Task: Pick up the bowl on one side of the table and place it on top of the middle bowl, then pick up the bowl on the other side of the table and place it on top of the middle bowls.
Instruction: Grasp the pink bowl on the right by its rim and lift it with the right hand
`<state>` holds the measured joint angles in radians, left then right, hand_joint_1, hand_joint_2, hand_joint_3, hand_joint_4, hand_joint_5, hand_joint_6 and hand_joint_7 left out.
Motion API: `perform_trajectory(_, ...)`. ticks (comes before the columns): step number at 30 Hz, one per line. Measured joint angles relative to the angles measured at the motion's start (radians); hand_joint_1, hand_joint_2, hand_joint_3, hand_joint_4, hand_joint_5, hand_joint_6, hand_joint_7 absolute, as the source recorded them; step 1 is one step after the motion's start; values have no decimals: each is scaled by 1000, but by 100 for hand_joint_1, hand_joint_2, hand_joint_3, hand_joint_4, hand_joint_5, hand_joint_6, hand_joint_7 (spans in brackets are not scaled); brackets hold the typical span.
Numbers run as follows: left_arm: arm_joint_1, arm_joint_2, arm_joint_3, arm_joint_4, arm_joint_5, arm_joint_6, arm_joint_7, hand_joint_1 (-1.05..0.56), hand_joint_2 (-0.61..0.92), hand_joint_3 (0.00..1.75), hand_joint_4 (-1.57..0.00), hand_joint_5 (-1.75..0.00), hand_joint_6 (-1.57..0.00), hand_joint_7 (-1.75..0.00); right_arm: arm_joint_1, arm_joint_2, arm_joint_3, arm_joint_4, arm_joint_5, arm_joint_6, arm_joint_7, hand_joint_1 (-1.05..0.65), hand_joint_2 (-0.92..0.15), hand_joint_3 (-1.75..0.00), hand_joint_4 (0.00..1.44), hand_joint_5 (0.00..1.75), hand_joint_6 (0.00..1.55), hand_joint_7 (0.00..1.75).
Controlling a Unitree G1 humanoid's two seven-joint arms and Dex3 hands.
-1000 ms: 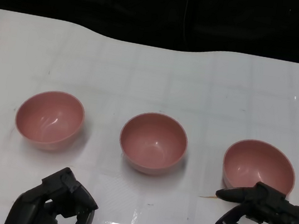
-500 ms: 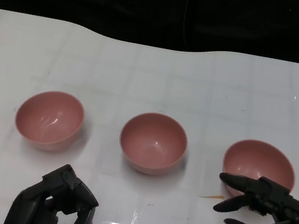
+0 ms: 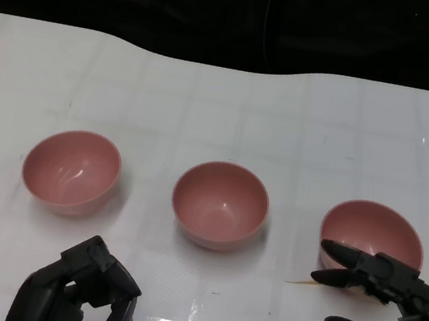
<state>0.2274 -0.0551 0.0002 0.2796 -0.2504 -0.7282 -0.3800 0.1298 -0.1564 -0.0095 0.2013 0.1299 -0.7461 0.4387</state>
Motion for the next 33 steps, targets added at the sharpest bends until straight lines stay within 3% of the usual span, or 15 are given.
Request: perform_trajectory(33, -1, 1, 4, 4, -2, -12, -7, -17, 53, 115, -85, -174, -85, -147, -9, -30, -19, -39, -123, -45, -129, -47, -91, 0, 55, 24, 45, 0)
